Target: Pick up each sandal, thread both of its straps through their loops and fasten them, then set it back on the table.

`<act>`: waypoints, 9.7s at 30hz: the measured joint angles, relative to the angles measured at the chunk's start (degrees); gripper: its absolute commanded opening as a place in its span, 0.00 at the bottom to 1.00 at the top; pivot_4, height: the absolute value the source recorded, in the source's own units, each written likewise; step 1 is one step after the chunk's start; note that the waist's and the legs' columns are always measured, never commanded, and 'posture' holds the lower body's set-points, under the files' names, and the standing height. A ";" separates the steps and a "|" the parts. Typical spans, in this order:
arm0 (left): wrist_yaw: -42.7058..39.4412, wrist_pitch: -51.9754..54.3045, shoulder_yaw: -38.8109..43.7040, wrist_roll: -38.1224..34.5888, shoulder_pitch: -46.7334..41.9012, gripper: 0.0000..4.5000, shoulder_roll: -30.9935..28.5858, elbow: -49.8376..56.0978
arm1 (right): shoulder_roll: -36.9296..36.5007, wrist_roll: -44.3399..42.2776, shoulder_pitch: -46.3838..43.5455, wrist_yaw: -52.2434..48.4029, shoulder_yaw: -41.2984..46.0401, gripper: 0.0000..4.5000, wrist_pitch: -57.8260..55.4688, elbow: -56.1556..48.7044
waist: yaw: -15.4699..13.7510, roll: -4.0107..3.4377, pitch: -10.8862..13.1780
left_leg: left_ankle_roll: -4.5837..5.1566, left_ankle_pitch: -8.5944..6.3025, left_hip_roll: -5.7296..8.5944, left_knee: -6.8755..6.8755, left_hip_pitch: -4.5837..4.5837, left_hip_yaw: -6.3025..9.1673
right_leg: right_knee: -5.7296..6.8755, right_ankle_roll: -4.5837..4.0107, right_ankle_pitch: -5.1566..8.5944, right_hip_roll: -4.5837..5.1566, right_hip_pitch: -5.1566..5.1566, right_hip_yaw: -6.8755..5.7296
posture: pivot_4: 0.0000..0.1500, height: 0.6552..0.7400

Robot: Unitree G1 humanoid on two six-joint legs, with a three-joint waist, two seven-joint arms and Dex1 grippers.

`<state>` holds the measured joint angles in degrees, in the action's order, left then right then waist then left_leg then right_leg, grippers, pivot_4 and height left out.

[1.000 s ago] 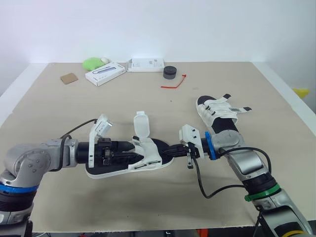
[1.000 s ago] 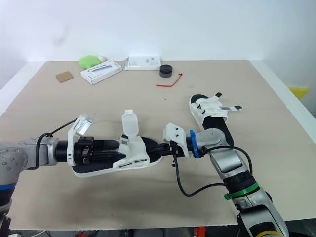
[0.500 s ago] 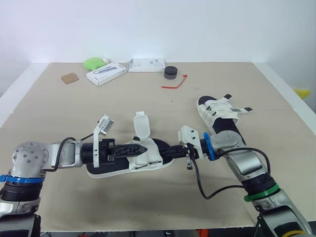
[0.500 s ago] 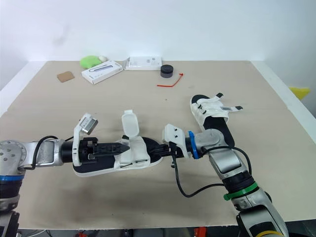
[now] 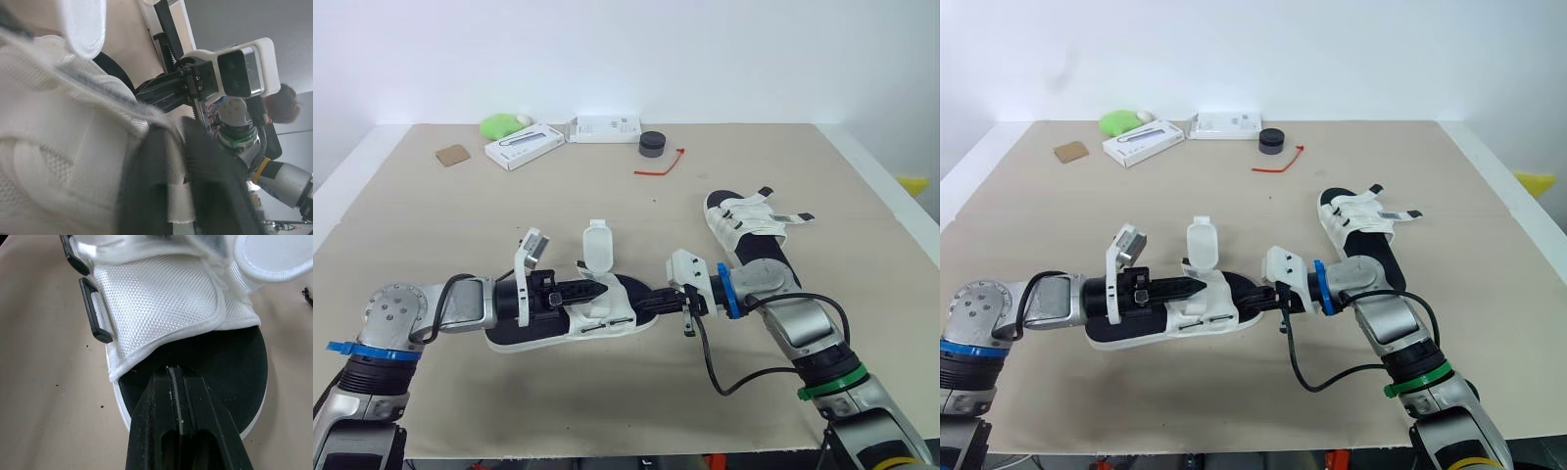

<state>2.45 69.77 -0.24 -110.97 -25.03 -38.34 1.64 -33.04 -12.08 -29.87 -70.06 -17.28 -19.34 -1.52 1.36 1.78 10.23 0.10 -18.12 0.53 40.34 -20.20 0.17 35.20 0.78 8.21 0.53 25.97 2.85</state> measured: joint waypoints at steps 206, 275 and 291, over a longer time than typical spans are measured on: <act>-49.48 -6.02 -4.97 52.54 1.67 0.98 -1.91 17.44 | 0.17 2.09 1.05 2.41 2.24 0.00 4.26 2.86 | 1.20 0.08 -0.06 | 0.60 0.07 -0.27 0.06 0.20 -0.37 | -0.07 0.41 -0.14 -0.34 -0.09 0.38 | 1.00 1.00; -62.89 -6.76 -9.80 59.99 2.71 0.01 1.11 14.64 | 0.21 2.30 -0.16 1.19 1.56 0.00 3.61 3.47 | 1.32 0.12 -0.03 | 0.53 0.03 -0.26 0.00 0.10 -0.34 | -0.08 0.29 -0.03 -0.39 0.01 0.35 | 1.00 1.00; -56.80 3.87 1.82 50.50 -12.96 0.01 5.83 -5.12 | 1.16 2.79 -1.61 0.39 1.19 0.00 4.29 5.29 | 1.29 0.16 -0.01 | 0.49 0.04 -0.20 0.00 0.03 -0.30 | -0.08 0.26 -0.07 -0.33 0.05 0.34 | 1.00 1.00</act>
<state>-54.35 73.64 1.58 -60.47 -37.98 -32.50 -3.48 -31.88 -9.29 -31.48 -69.67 -16.09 -15.05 3.78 2.65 1.94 10.22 0.58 -18.08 0.33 40.35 -20.16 -0.12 35.12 1.04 8.14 0.21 26.02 3.19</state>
